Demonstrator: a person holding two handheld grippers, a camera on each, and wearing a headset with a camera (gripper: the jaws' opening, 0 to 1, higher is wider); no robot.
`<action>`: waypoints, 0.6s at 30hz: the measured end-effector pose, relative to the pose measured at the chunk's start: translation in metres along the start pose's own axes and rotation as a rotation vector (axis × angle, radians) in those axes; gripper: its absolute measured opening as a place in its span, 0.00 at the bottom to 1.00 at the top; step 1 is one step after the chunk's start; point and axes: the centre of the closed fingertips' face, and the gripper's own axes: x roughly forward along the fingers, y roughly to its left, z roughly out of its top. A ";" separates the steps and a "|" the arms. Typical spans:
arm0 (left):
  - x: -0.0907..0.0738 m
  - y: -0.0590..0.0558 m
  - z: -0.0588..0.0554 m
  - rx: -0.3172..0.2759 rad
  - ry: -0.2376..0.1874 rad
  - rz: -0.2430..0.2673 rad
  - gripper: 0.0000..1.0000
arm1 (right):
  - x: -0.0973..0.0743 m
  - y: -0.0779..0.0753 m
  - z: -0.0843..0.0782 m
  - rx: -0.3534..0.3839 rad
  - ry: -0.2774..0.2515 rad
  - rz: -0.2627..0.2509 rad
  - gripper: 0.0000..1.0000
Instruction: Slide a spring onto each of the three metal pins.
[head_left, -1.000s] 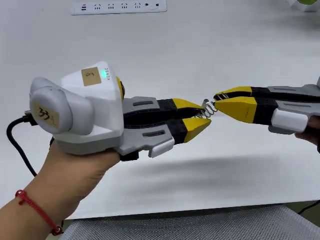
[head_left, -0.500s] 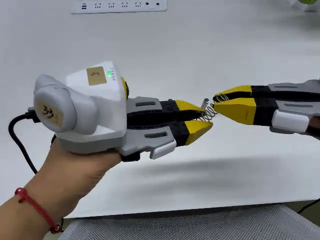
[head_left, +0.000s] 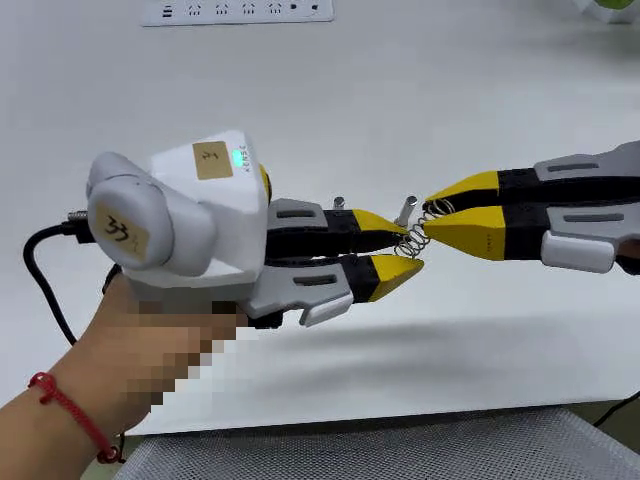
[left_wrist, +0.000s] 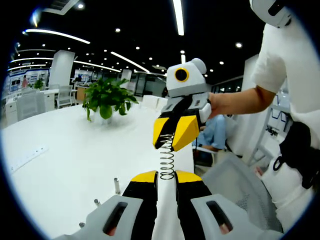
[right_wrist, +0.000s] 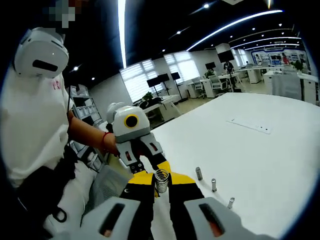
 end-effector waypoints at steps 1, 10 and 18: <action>0.000 -0.001 0.000 0.000 0.002 -0.001 0.13 | 0.000 0.000 0.000 -0.004 0.003 0.000 0.11; 0.000 -0.003 -0.003 0.003 0.014 -0.008 0.13 | 0.002 0.004 -0.001 -0.051 0.041 0.002 0.11; 0.001 -0.004 -0.001 0.006 0.013 -0.016 0.12 | 0.003 0.005 -0.002 -0.079 0.064 0.000 0.11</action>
